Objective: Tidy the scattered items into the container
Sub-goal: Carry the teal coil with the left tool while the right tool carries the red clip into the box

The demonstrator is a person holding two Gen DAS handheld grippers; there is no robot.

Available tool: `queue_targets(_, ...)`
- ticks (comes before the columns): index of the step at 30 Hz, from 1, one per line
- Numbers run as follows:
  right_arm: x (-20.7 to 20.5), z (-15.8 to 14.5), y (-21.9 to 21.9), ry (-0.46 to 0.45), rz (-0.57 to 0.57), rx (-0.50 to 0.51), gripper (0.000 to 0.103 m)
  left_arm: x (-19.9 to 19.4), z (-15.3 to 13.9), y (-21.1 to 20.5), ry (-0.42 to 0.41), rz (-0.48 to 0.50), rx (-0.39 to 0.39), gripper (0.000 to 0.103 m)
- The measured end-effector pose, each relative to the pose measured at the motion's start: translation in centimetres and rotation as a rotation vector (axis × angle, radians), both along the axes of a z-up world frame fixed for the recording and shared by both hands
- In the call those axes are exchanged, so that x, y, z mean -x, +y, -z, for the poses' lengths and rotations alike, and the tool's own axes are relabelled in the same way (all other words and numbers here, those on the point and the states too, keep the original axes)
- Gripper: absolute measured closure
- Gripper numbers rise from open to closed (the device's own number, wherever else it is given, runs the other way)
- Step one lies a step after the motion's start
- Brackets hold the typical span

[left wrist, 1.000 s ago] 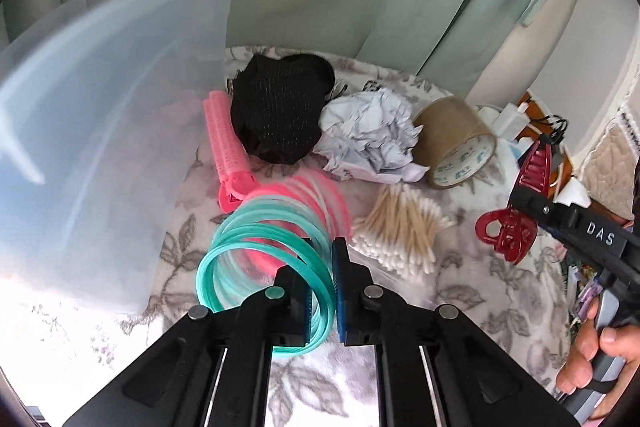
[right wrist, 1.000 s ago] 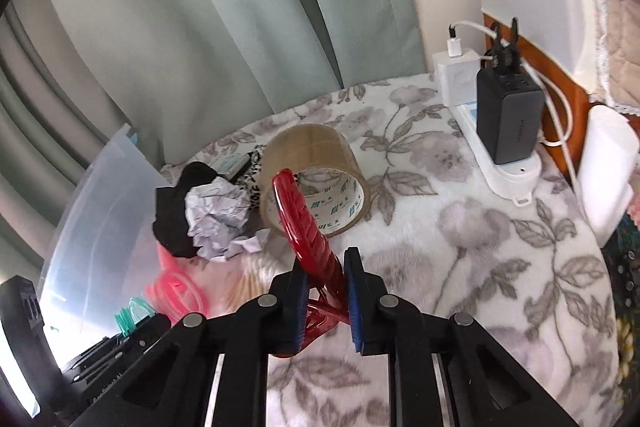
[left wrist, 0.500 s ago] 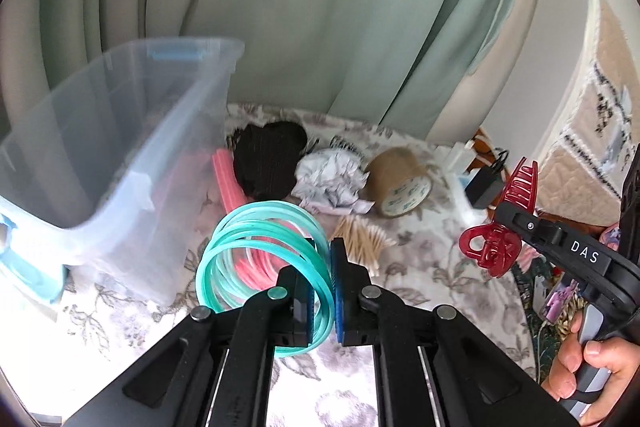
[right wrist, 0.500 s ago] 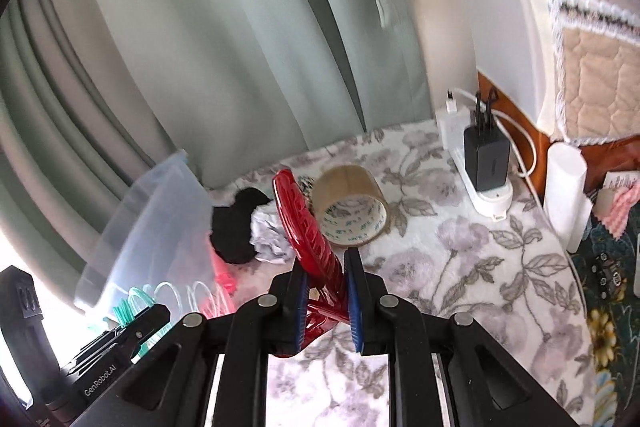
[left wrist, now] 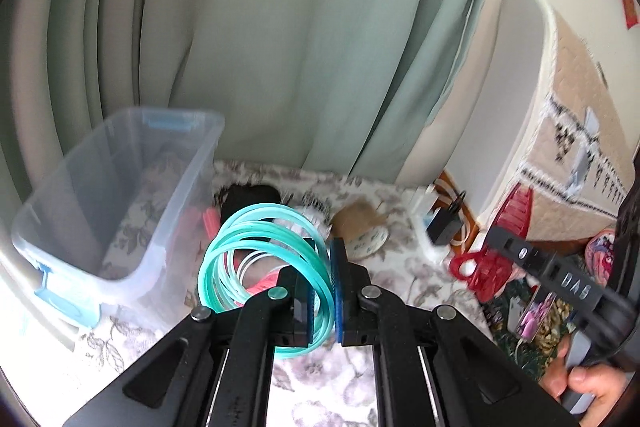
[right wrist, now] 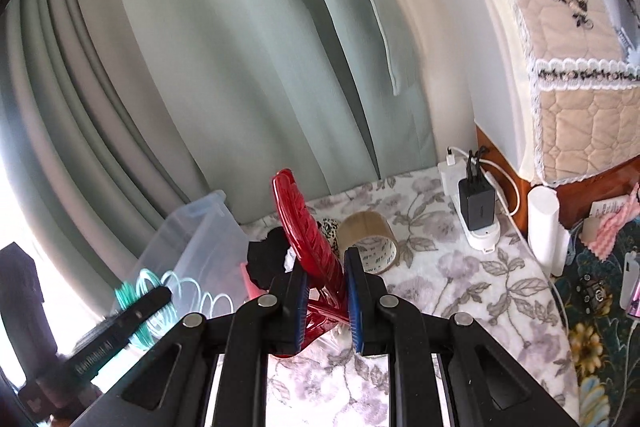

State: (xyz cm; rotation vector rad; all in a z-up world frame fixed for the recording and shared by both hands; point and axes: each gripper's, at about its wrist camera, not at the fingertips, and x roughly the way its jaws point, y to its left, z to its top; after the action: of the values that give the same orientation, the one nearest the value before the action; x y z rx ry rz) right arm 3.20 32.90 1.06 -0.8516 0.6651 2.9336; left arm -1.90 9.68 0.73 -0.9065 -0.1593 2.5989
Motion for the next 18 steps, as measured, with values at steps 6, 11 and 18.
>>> queue_targets(6, -1.1, -1.1, -0.5, 0.026, -0.003, -0.009, 0.085, -0.8, -3.9, -1.7, 0.095, -0.014, -0.046, 0.096)
queue_targets(11, -1.3, -2.1, -1.3, 0.044, -0.013, -0.025, 0.085, -0.7, -6.4, -4.2, 0.163, -0.055, -0.068, 0.096)
queue_targets(18, -0.8, -3.4, -3.2, 0.059, -0.054, -0.051, 0.085, 0.6, -8.4, -7.9, 0.217, -0.104, -0.059, 0.096)
